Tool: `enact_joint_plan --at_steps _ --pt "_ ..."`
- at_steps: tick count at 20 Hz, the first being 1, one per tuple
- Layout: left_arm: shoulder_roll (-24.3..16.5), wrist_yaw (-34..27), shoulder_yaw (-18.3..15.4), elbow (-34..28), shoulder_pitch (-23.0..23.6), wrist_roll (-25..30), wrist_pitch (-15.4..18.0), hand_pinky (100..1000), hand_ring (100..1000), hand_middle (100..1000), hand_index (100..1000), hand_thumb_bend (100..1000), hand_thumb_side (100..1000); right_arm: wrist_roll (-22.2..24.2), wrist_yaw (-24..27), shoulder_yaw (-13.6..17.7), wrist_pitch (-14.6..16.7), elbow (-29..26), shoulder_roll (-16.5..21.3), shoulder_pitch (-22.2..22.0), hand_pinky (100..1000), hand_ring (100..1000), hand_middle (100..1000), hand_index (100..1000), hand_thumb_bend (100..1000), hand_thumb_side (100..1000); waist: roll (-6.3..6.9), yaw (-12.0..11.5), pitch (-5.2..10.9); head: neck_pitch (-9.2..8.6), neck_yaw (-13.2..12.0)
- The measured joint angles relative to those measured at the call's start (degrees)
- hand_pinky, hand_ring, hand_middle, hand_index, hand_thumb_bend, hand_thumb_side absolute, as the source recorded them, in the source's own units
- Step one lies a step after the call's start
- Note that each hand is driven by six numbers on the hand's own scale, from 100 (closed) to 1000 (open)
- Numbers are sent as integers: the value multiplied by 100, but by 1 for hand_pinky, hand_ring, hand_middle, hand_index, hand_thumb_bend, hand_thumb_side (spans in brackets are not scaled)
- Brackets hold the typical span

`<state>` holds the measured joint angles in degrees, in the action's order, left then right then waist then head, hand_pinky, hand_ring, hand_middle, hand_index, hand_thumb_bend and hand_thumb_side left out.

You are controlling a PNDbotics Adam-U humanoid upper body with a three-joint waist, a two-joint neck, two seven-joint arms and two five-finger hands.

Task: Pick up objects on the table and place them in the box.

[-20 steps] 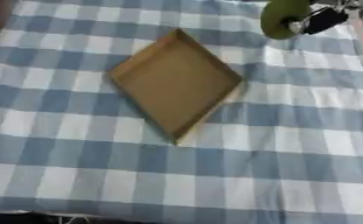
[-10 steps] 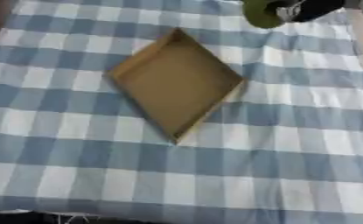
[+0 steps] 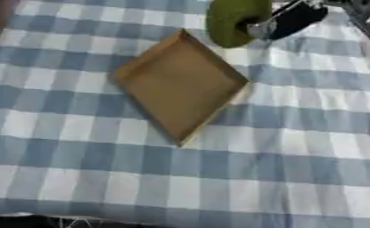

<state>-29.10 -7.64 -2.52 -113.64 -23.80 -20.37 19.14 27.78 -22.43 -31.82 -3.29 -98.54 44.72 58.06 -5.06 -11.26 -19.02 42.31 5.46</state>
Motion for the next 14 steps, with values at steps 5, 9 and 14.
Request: enact_joint_plan --at_steps 5,9,14 --pt "1 -17 28 0 -7 21 -3 712 606 599 809 100 622 41 -156 -190 -278 161 -320 -12 622 645 523 524 100 176 6 -55 -1 0 20" --pt "5 -22 31 0 -23 31 -11 712 606 599 809 100 625 -101 -359 -255 -305 478 -551 -67 619 645 524 526 100 174 9 -74 -4 0 22" --pt "51 -37 33 0 -38 54 -19 712 606 600 809 100 627 -275 -576 -329 -201 899 -816 -168 619 644 524 525 100 176 19 -87 -11 -1 37"
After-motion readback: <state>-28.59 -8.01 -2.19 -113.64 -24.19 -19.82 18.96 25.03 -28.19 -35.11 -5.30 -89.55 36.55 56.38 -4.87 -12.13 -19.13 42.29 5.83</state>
